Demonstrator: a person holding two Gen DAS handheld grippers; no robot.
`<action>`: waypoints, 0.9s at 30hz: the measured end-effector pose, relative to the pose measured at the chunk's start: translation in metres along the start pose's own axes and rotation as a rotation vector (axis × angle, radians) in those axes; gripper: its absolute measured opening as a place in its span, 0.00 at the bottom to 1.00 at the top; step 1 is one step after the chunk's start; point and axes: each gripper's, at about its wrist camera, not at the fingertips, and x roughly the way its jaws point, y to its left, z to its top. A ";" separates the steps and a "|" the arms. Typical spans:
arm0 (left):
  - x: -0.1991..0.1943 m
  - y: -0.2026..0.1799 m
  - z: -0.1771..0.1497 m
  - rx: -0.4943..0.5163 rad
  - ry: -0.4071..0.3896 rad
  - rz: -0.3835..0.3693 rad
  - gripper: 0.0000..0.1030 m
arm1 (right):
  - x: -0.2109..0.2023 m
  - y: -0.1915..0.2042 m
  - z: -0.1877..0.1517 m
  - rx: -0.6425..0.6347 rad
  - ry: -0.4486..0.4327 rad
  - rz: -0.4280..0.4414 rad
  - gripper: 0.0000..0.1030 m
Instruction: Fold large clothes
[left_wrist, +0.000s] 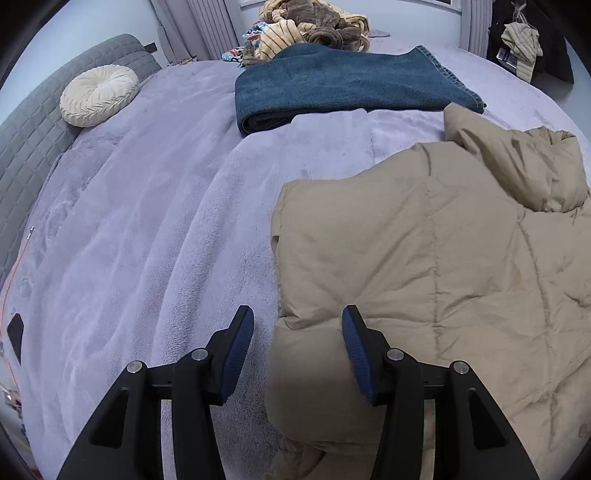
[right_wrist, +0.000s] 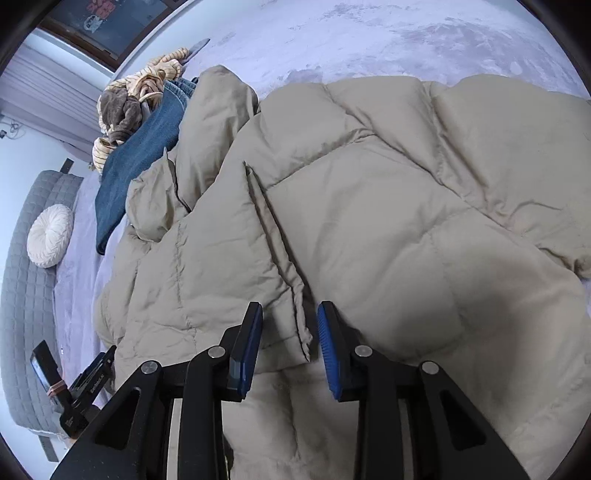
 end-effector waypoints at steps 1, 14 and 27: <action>-0.010 -0.002 0.002 0.001 -0.005 -0.018 0.51 | -0.009 -0.007 0.000 0.006 -0.002 0.024 0.42; -0.081 -0.141 -0.010 0.106 0.033 -0.271 0.84 | -0.110 -0.141 0.003 0.282 -0.096 0.035 0.70; -0.093 -0.240 -0.036 0.074 0.130 -0.348 0.84 | -0.156 -0.291 0.026 0.561 -0.230 0.033 1.00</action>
